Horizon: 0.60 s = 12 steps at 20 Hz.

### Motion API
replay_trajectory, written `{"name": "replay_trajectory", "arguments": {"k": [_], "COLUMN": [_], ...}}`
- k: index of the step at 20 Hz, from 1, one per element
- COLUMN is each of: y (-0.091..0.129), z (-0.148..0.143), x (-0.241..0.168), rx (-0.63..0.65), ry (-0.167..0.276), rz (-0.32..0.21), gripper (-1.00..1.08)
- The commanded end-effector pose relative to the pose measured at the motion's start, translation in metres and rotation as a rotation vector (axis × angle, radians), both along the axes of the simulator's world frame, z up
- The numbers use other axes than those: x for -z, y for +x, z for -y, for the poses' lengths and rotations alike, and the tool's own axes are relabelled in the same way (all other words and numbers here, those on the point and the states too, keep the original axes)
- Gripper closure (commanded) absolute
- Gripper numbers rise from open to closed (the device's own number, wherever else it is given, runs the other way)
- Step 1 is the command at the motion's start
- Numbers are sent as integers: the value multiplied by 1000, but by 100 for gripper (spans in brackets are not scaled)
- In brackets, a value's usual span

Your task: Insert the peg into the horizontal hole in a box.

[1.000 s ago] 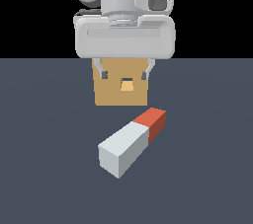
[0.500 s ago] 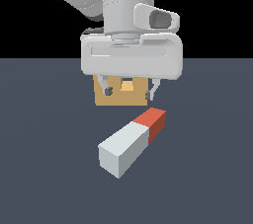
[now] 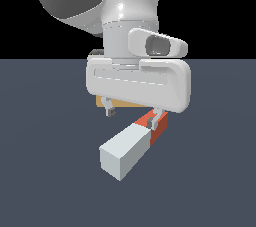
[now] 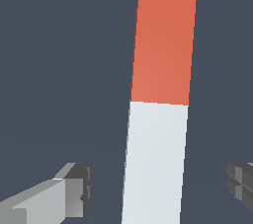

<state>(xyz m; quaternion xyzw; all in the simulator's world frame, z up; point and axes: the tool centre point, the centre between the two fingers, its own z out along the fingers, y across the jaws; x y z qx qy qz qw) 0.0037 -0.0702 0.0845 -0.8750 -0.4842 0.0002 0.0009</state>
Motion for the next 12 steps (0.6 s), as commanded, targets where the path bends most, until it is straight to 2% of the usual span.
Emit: {"name": "replay_trajectory", "arguments": {"k": [1,12], "y": [0,-1], "z": [5,8], "x": [6,16], "rx": [39,69], "ry": [-1,-2], "rz": [1,0], "gripper": [-92,-92]}}
